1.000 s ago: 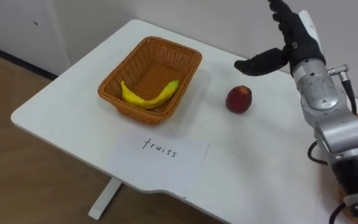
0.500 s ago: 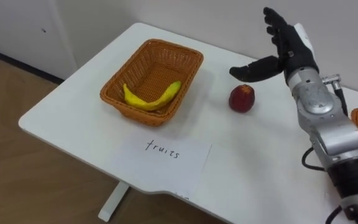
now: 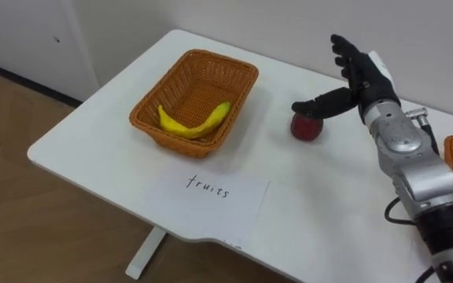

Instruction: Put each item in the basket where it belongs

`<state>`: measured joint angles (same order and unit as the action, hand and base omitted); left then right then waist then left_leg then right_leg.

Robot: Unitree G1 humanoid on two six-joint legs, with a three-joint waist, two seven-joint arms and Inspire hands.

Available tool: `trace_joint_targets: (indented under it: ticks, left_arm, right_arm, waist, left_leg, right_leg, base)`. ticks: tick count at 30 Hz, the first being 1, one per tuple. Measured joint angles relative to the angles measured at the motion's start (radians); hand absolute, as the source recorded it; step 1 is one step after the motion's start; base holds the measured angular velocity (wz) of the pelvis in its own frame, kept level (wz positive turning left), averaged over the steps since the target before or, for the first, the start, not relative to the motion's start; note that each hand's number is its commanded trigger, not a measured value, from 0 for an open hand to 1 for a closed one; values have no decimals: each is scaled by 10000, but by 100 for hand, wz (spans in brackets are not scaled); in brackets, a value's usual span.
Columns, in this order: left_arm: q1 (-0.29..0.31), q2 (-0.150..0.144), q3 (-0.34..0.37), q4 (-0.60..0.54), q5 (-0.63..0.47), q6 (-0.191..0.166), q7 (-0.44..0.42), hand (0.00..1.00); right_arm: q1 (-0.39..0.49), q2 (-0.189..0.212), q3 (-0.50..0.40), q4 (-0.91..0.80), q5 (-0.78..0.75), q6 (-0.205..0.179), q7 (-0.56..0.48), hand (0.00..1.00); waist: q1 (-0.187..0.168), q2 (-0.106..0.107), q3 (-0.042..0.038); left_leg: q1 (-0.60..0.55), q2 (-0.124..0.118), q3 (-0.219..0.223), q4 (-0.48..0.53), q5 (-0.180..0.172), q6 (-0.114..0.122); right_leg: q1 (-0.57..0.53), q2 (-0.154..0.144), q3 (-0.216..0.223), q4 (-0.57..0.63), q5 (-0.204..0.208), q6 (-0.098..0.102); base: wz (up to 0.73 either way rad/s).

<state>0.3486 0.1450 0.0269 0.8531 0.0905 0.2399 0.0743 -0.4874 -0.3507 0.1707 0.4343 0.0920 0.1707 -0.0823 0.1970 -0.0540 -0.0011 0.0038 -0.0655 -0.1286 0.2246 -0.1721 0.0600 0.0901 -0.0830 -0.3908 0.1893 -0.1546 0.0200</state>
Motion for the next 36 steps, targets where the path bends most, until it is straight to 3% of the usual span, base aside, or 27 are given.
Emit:
trace_joint_targets:
  ticks: [12,22,29,34,36]
  left_arm:
    - [-17,38,-228,-218,-1,17,-44,0]
    - [-59,66,-694,-54,-121,-3,-39,0]
    - [-95,65,-717,132,-218,-206,-39,0]
    - [-132,66,-739,164,-455,-255,-36,0]
    - [-226,79,-853,184,-448,-267,-32,0]
  right_arm:
    - [29,0,0,428,636,4,-285,0]
    - [22,-8,19,2197,731,-39,-276,0]
    - [-27,-12,-24,2538,787,-99,-254,0]
    - [-62,-37,-24,2631,805,-372,-378,0]
    - [-124,-46,-23,2755,782,-520,-425,0]
  waist:
    - [-35,22,14]
    - [7,120,43]
    - [-6,115,68]
    - [0,91,80]
    - [-1,95,120]
  left_leg:
    - [-150,-5,-97,10,11,7]
    - [-667,-5,-99,172,47,-5]
    - [-1006,-7,-106,165,104,-13]
    - [-1139,-5,-92,153,112,-14]
    - [-1163,-5,-92,155,124,-14]
  right_leg:
    - [-55,-21,-262,-32,-5,8]
    - [-563,-59,-331,110,9,-14]
    - [-914,-75,-309,175,8,-16]
    - [-1073,-77,-247,215,5,-21]
    - [-1135,-87,-221,279,4,-21]
  base:
    - [3]
    - [0]
    - [0]
    - [0]
    - [0]
